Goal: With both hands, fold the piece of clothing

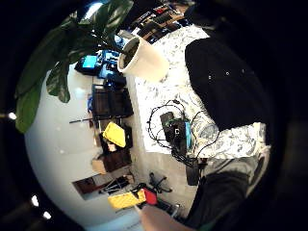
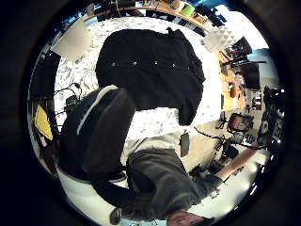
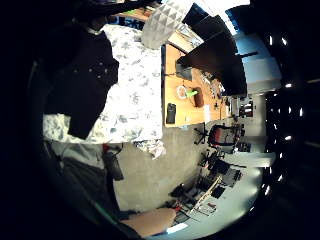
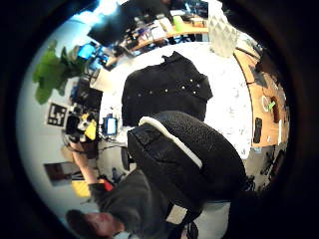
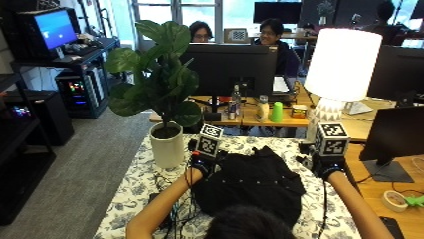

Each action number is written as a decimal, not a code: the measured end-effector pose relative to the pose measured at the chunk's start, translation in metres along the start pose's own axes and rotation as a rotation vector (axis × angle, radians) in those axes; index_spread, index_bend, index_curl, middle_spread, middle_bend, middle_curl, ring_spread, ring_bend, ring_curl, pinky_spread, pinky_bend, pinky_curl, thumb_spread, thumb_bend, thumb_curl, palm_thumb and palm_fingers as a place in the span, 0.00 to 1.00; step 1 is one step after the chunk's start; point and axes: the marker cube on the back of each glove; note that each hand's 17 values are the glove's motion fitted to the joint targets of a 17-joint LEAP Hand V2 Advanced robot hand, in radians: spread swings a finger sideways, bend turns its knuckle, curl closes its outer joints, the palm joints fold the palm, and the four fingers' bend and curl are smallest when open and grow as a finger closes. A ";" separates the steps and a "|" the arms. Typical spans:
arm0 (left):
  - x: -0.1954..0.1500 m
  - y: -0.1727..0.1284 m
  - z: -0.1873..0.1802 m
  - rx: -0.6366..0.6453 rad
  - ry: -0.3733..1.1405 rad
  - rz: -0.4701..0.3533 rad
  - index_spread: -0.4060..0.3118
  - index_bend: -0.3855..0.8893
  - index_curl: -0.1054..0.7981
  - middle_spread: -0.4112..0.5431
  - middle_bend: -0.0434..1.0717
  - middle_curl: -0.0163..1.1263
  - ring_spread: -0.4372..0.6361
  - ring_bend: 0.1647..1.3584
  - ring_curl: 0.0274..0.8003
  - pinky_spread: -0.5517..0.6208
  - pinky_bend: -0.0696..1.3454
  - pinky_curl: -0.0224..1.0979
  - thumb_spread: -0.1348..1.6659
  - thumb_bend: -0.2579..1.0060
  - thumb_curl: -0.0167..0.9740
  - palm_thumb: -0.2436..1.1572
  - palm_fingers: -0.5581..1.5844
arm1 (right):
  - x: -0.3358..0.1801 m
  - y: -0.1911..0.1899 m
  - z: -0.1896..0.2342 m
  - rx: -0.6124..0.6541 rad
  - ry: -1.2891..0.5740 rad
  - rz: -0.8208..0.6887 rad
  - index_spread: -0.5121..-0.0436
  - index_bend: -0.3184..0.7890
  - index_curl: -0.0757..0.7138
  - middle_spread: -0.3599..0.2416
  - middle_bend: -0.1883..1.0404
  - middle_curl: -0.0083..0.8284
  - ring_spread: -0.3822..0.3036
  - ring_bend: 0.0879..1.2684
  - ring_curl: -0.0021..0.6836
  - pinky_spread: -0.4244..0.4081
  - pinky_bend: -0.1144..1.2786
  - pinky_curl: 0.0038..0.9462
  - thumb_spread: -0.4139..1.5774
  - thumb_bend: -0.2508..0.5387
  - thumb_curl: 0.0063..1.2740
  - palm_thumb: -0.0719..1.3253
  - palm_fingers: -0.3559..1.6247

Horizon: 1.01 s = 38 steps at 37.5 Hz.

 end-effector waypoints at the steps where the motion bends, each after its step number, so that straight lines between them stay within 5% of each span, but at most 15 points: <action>1: 0.000 0.000 0.000 0.002 -0.002 0.000 0.57 0.42 0.16 0.53 0.14 0.03 0.51 0.25 0.08 0.63 0.30 0.08 0.31 0.26 0.04 0.26 0.42 | 0.000 0.000 0.000 0.005 -0.001 -0.002 0.79 0.41 0.14 0.59 0.33 0.08 0.60 0.25 0.11 0.63 0.40 0.10 0.42 0.43 0.02 0.16 0.46; 8: -0.004 0.003 -0.004 0.017 -0.010 0.000 0.58 0.43 0.25 0.59 0.16 0.08 0.58 0.34 0.22 0.73 0.34 0.17 0.53 0.25 0.07 0.27 0.39 | -0.003 -0.001 0.004 0.015 -0.005 -0.014 0.61 0.40 0.26 0.60 0.34 0.19 0.63 0.30 0.28 0.71 0.43 0.22 0.61 0.42 0.04 0.18 0.44; 17: 0.003 0.006 0.007 -0.004 0.011 0.054 0.58 0.44 0.32 0.63 0.18 0.12 0.62 0.37 0.27 0.77 0.36 0.22 0.65 0.23 0.11 0.27 0.37 | -0.001 0.004 0.019 -0.045 -0.067 -0.046 0.53 0.40 0.31 0.60 0.33 0.27 0.65 0.31 0.35 0.74 0.44 0.27 0.71 0.37 0.07 0.19 0.42; 26: 0.036 -0.006 0.070 -0.098 0.062 0.343 0.57 0.40 0.35 0.66 0.16 0.14 0.67 0.39 0.30 0.79 0.42 0.27 0.63 0.17 0.14 0.19 0.32 | 0.001 0.023 0.023 -0.091 -0.062 -0.056 0.51 0.40 0.34 0.60 0.32 0.33 0.65 0.31 0.39 0.76 0.44 0.30 0.75 0.31 0.10 0.19 0.41; 33: 0.063 -0.010 0.150 -0.322 0.032 0.426 0.53 0.32 0.28 0.72 0.15 0.13 0.73 0.44 0.32 0.79 0.62 0.34 0.57 0.18 0.19 0.19 0.25 | 0.009 0.026 0.042 -0.130 -0.065 -0.049 0.49 0.40 0.36 0.60 0.31 0.36 0.65 0.32 0.42 0.76 0.45 0.32 0.77 0.30 0.11 0.19 0.41; 38: 0.069 -0.014 0.194 -0.422 -0.052 0.391 0.53 0.32 0.24 0.76 0.16 0.13 0.78 0.46 0.32 0.80 0.69 0.36 0.55 0.18 0.22 0.20 0.21 | 0.018 0.017 0.064 -0.151 -0.059 -0.043 0.49 0.39 0.36 0.60 0.31 0.37 0.65 0.32 0.43 0.76 0.45 0.33 0.77 0.29 0.12 0.19 0.40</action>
